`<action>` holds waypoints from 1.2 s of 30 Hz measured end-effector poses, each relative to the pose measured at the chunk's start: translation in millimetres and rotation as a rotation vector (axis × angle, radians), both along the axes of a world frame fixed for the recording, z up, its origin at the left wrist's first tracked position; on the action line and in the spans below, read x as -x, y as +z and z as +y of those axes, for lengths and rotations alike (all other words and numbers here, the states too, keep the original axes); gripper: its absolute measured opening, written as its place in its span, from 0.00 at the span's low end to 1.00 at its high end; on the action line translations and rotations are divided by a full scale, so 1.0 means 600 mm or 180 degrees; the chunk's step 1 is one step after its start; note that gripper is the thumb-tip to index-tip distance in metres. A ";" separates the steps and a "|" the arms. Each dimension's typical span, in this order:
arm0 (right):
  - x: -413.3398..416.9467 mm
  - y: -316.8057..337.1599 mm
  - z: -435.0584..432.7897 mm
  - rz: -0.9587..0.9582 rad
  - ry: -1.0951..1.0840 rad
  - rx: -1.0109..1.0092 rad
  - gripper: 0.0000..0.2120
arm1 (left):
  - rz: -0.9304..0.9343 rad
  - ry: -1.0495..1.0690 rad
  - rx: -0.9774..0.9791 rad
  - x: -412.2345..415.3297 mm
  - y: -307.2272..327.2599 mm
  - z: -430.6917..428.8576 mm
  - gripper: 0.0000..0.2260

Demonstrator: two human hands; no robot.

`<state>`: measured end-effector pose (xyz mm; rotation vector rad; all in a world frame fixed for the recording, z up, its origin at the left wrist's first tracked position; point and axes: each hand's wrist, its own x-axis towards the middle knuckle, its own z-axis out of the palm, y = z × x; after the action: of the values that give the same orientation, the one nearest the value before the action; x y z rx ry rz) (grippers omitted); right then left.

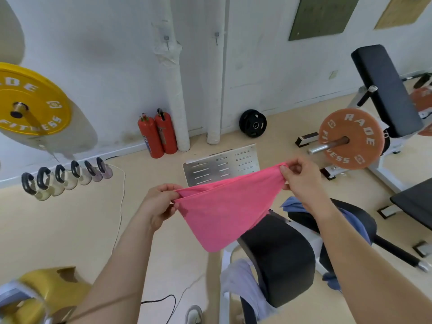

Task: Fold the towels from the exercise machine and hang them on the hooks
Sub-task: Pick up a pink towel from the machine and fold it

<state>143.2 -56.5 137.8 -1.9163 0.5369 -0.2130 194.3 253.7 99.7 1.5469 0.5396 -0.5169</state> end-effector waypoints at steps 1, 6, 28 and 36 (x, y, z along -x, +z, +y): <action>-0.006 -0.005 -0.005 0.0084 0.0071 -0.0089 0.07 | 0.0090 0.0212 0.0202 -0.004 -0.005 -0.008 0.12; -0.056 -0.023 -0.045 0.0060 0.0196 0.0179 0.04 | 0.0181 0.0969 0.0452 -0.030 -0.017 -0.075 0.12; 0.212 -0.306 -0.159 0.1278 0.0022 0.0514 0.05 | -0.0326 -0.1347 -0.1916 0.160 -0.265 -0.171 0.11; 0.250 -0.320 -0.167 0.1889 0.0123 0.0270 0.04 | -0.0042 -0.2572 -0.2554 0.197 -0.290 -0.169 0.07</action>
<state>-6.8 -156.9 -53.9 -2.0651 0.8895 0.3784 76.2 152.6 -74.5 2.5494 0.0614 -0.9676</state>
